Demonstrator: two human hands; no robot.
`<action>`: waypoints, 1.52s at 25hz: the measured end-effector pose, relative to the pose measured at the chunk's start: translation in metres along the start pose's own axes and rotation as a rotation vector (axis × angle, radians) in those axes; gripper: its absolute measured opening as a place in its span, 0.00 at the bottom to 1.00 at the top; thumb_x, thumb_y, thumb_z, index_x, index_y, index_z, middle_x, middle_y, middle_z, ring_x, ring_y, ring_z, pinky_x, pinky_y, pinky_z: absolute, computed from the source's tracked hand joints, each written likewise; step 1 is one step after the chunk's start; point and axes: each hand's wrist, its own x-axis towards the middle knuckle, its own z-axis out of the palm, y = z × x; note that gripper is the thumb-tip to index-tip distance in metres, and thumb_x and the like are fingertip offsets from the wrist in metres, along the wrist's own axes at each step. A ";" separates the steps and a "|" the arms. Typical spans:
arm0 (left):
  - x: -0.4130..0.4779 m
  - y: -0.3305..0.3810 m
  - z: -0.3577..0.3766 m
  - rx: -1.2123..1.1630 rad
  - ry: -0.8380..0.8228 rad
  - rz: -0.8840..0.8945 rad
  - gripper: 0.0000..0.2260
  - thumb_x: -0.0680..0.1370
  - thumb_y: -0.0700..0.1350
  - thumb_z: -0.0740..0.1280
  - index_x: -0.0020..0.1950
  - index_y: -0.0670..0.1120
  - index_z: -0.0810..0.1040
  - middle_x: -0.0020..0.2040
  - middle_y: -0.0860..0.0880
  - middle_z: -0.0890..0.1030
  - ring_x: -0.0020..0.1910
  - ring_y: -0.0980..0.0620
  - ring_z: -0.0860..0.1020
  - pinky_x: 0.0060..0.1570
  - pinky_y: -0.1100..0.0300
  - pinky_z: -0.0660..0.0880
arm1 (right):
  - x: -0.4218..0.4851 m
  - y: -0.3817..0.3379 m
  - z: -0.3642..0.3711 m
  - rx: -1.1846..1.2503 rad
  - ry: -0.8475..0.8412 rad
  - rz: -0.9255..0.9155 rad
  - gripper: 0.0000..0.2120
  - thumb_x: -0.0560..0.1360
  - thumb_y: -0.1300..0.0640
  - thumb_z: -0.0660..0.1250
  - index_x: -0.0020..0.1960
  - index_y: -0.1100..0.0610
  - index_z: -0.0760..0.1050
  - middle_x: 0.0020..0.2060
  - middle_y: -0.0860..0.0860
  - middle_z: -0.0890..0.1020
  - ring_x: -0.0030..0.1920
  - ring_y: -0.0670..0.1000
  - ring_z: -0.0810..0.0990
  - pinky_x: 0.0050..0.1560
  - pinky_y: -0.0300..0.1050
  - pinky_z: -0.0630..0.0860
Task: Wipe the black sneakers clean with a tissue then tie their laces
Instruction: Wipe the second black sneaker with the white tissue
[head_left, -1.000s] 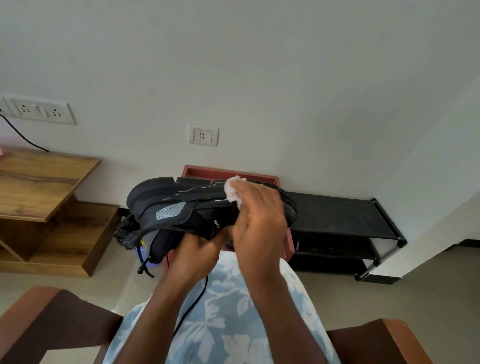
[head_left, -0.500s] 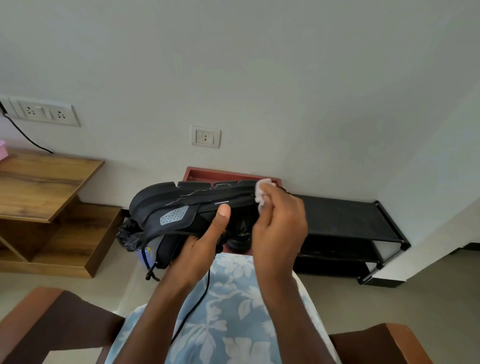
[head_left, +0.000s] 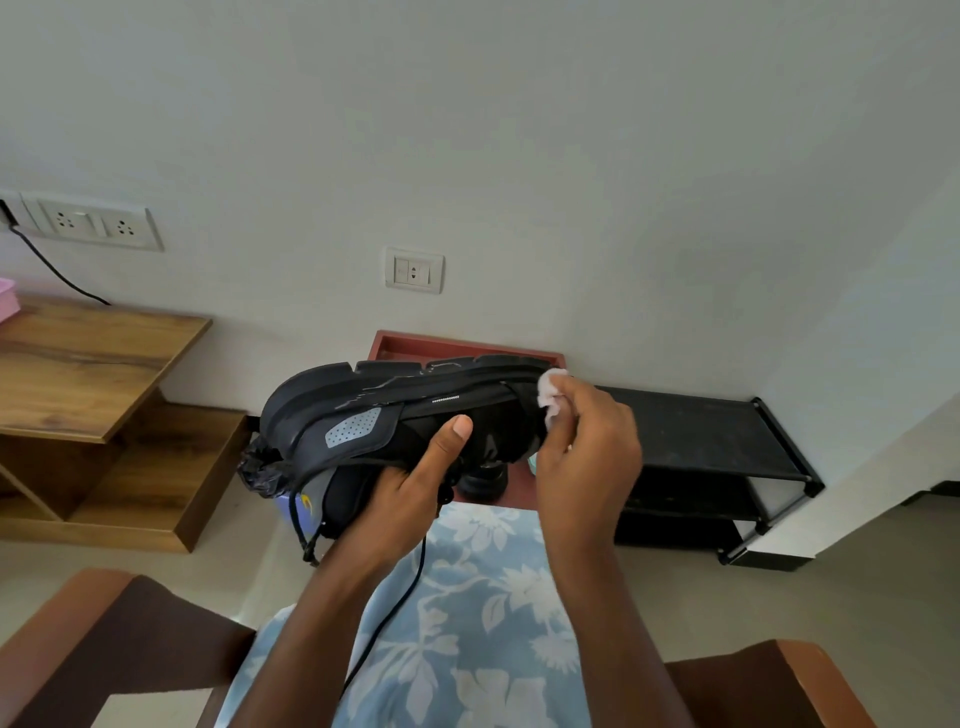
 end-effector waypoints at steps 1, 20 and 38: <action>0.000 0.001 0.001 -0.023 -0.006 -0.006 0.06 0.80 0.51 0.67 0.55 0.60 0.80 0.48 0.70 0.83 0.51 0.73 0.78 0.52 0.78 0.71 | -0.006 -0.012 0.001 0.032 -0.021 -0.082 0.15 0.78 0.58 0.59 0.56 0.57 0.84 0.48 0.49 0.86 0.50 0.53 0.81 0.50 0.35 0.70; 0.007 -0.005 -0.007 -0.247 -0.099 -0.039 0.37 0.75 0.74 0.45 0.65 0.53 0.79 0.64 0.51 0.82 0.68 0.52 0.76 0.75 0.44 0.64 | -0.041 -0.039 0.008 0.191 -0.180 -0.309 0.11 0.81 0.58 0.66 0.61 0.57 0.82 0.55 0.49 0.85 0.58 0.51 0.79 0.60 0.46 0.76; 0.006 0.006 -0.002 -0.467 -0.079 -0.097 0.36 0.73 0.71 0.43 0.62 0.52 0.79 0.59 0.50 0.85 0.60 0.53 0.82 0.60 0.53 0.74 | 0.001 -0.020 0.003 0.014 -0.051 -0.103 0.03 0.74 0.62 0.71 0.47 0.58 0.82 0.42 0.51 0.80 0.43 0.53 0.78 0.40 0.29 0.64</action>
